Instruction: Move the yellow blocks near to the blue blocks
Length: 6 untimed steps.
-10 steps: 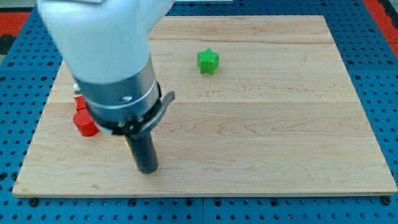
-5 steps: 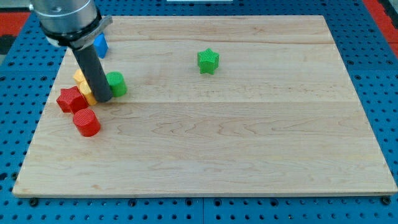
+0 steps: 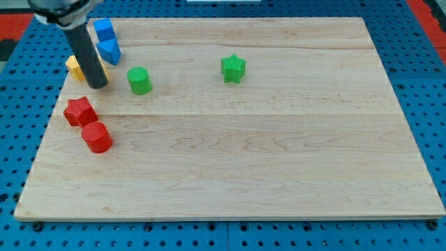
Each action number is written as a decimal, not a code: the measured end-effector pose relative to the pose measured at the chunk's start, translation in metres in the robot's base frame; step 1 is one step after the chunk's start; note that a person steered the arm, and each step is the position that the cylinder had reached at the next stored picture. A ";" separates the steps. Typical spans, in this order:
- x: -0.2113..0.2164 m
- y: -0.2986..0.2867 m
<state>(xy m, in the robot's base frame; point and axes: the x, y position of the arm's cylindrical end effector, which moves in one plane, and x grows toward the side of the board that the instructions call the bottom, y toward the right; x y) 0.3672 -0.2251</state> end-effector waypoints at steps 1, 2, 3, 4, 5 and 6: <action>0.016 0.027; -0.001 -0.008; -0.055 -0.013; -0.071 0.008; -0.060 0.054; -0.009 0.062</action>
<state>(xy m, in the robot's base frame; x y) 0.3578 -0.1629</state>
